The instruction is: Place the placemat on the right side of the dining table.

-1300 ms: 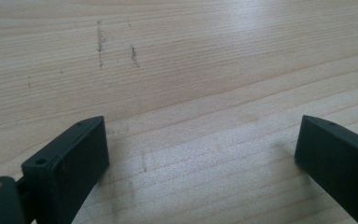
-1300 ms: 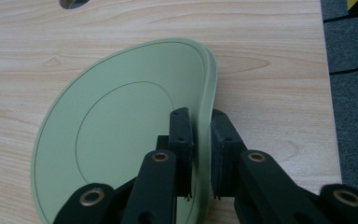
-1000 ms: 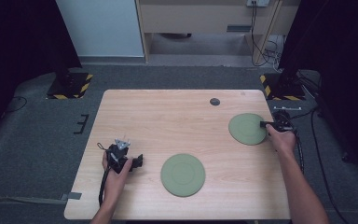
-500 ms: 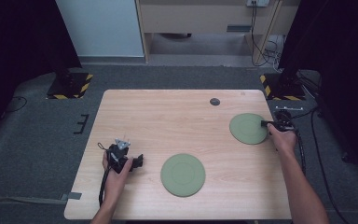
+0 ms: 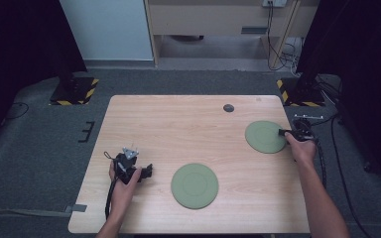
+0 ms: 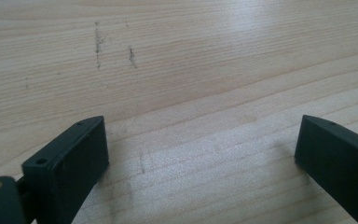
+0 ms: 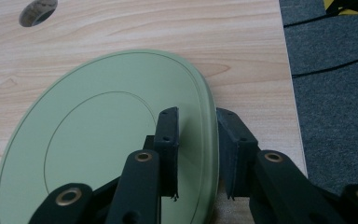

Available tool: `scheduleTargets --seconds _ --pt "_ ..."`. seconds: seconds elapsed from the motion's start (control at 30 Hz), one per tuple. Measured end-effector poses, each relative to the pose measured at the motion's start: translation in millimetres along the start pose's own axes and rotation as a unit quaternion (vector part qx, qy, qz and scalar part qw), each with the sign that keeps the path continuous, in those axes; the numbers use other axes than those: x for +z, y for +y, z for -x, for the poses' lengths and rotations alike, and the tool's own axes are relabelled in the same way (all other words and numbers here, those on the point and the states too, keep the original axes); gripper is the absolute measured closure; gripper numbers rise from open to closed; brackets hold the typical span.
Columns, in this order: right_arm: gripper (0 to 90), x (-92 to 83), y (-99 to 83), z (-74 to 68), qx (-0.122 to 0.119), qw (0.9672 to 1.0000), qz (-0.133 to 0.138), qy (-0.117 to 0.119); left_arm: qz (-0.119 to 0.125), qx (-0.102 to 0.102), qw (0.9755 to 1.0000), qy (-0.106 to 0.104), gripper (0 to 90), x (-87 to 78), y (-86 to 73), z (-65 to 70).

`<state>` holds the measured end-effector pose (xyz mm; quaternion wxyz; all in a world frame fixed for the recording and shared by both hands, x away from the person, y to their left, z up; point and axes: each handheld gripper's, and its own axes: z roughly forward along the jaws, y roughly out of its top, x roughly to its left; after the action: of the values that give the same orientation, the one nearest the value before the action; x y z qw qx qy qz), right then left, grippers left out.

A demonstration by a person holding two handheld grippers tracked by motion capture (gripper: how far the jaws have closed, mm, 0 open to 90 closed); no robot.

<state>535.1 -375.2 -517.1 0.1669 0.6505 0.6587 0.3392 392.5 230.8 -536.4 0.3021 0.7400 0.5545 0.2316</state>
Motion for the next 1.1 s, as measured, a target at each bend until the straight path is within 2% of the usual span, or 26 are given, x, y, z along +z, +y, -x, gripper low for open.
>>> scheduleTargets --seconds 0.23,0.67,1.1 --pt "66.4 2.5 -2.3 1.7 0.007 1.0000 -0.006 -0.002 0.000 0.001 1.0000 -0.001 2.2 0.1 0.0 0.3" --pt "57.7 4.5 -4.3 1.8 0.005 0.9999 -0.006 -0.007 0.000 0.002 1.0000 -0.004 2.3 0.3 0.2 0.7" --pt "37.2 1.3 0.2 -3.1 0.006 0.9999 0.000 -0.010 0.000 0.003 1.0000 -0.004 2.4 0.2 0.2 0.7"
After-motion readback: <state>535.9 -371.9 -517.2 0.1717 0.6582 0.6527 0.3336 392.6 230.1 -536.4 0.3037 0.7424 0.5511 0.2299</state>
